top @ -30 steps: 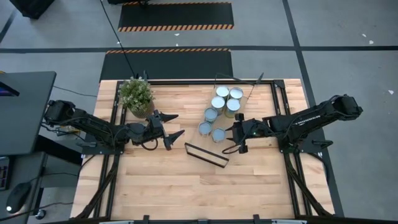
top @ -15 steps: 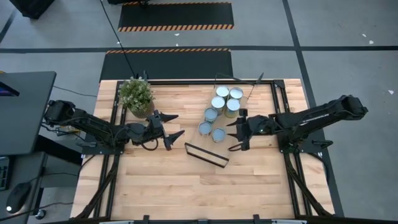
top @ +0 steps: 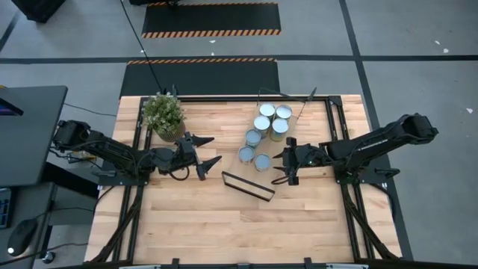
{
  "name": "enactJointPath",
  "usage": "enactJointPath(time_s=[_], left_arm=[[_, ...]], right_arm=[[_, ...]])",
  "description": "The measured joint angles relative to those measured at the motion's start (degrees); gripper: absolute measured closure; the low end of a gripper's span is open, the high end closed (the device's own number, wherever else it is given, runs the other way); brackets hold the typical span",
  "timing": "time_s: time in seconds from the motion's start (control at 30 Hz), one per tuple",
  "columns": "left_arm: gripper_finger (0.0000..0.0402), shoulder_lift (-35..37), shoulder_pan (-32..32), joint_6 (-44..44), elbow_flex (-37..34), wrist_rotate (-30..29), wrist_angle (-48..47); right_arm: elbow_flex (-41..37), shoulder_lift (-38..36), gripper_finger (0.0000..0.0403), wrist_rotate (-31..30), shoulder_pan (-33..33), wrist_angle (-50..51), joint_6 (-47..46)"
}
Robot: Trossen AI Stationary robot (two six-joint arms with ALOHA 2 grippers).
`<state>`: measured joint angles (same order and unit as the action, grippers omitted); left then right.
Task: Pick and place cans onto a shelf
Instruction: Put the canned green peas on the shelf
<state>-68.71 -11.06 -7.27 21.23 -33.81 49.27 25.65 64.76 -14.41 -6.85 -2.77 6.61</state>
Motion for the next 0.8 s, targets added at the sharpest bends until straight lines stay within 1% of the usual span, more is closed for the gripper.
enactJointPath(time_s=[0.27,0.43,0.57,0.7,0.8], left_arm=[[0.0014,0.0,0.0,0.0,0.0,0.0,0.0],[0.0014,0.0,0.0,0.0,0.0,0.0,-0.1],[0.0014,0.0,0.0,0.0,0.0,0.0,-0.1],[0.0014,0.0,0.0,0.0,0.0,0.0,-0.2],[0.0014,0.0,0.0,-0.1,0.0,0.0,-0.7]], right_arm=[[-0.8,6.0,0.0218,0.0,0.5,-9.3,0.9],[-0.8,7.9,0.0218,0.0,1.6,-13.0,1.0],[-0.8,8.1,0.0218,0.0,2.2,-13.9,1.1],[-0.6,6.5,0.0218,-3.5,2.2,-13.4,1.4],[0.3,4.5,0.0218,-4.5,2.0,-11.8,2.8]])
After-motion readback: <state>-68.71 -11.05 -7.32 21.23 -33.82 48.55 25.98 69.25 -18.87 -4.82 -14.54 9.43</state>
